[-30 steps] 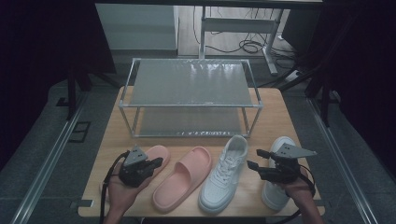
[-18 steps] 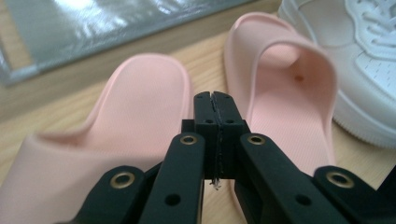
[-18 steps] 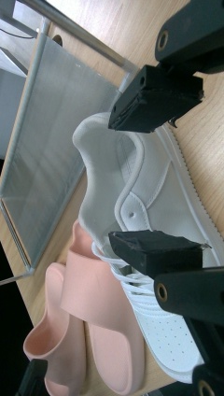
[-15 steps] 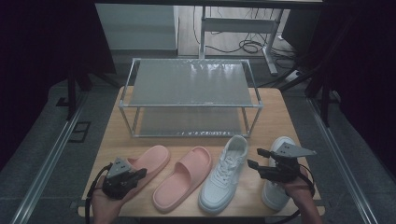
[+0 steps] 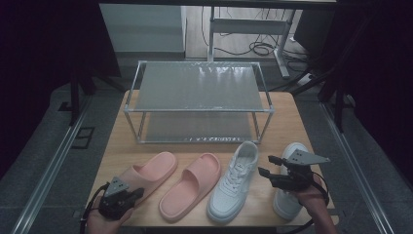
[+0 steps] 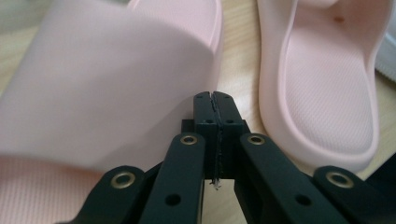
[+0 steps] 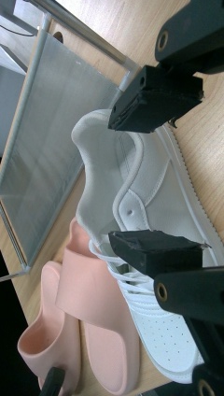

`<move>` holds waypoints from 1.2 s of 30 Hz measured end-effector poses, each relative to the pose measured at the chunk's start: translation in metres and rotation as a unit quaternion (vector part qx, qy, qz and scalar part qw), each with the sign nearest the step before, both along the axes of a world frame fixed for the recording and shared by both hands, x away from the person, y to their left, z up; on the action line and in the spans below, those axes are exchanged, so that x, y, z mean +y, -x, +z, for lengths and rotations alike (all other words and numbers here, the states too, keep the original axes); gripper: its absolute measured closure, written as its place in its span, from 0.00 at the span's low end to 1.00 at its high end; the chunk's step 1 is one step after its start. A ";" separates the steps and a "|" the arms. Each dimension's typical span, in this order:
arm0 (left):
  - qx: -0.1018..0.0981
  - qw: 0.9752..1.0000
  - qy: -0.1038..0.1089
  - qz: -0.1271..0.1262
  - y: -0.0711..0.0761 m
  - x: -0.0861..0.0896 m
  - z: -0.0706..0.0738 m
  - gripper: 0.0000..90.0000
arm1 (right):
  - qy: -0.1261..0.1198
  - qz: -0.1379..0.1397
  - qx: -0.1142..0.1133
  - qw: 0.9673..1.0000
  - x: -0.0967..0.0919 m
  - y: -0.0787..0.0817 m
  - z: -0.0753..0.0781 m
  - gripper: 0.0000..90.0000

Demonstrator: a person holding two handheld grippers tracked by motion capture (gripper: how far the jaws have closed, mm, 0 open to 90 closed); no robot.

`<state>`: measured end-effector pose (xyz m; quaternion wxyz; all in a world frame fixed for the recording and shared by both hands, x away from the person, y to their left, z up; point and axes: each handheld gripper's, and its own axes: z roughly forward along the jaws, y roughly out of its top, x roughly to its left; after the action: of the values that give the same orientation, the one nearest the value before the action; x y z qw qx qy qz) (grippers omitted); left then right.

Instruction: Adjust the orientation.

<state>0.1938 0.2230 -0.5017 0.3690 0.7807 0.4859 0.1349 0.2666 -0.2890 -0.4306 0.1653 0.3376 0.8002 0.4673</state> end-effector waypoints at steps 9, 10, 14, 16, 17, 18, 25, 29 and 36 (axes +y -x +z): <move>0.007 1.000 0.001 0.015 0.003 0.009 -0.004 1.00 | 0.002 0.000 0.000 1.000 0.000 0.000 0.000 0.44; 0.009 1.000 0.002 0.020 0.001 0.012 -0.004 1.00 | 0.001 0.000 0.000 1.000 0.000 0.000 -0.001 0.44; 0.007 0.999 0.000 0.035 -0.004 0.016 -0.005 1.00 | 0.003 0.000 0.002 1.000 0.000 -0.001 -0.001 0.44; 0.007 0.999 0.003 0.040 -0.006 0.018 -0.005 1.00 | 0.002 0.000 0.002 1.000 0.000 0.000 -0.001 0.44; 0.007 0.999 0.003 0.040 -0.006 0.018 -0.005 1.00 | 0.002 0.000 0.002 1.000 0.000 0.000 -0.001 0.44; 0.006 0.999 0.002 0.041 -0.008 0.020 -0.005 1.00 | 0.002 0.001 0.002 1.000 0.000 0.000 -0.001 0.44; 0.009 0.998 0.001 0.058 -0.018 0.031 -0.005 1.00 | 0.003 0.001 0.003 1.000 0.000 0.000 -0.001 0.44; 0.012 0.998 -0.005 0.063 -0.024 0.037 -0.004 1.00 | 0.003 0.001 0.003 1.000 0.000 0.000 -0.001 0.44; 0.016 0.997 -0.019 0.068 -0.035 0.043 -0.001 1.00 | 0.003 0.001 0.003 1.000 -0.001 0.000 -0.001 0.44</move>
<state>0.2285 0.2662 -0.5029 0.3364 0.7547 0.5413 0.1561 0.2667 -0.2897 -0.4316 0.1634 0.3373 0.8028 0.4638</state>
